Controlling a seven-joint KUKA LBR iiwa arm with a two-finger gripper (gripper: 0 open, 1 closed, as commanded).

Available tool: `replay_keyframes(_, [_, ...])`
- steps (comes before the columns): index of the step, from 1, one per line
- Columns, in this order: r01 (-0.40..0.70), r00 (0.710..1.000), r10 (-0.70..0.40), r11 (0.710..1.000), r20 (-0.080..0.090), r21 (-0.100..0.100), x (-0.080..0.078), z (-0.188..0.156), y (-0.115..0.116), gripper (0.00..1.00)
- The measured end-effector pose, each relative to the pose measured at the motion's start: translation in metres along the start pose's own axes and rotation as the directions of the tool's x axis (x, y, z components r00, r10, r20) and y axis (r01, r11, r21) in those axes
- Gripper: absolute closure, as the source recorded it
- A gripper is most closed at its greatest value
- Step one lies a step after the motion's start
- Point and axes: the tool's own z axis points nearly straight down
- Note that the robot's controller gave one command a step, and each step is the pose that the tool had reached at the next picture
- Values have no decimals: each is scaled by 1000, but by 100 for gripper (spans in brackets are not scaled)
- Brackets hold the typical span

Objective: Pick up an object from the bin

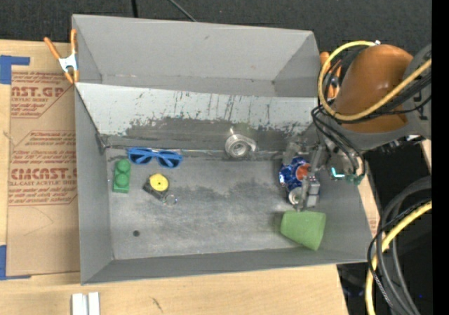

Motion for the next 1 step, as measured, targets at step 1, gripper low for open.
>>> replay_keyframes(1, [-51,999,51,999,0,-7,22,68,-40,0])
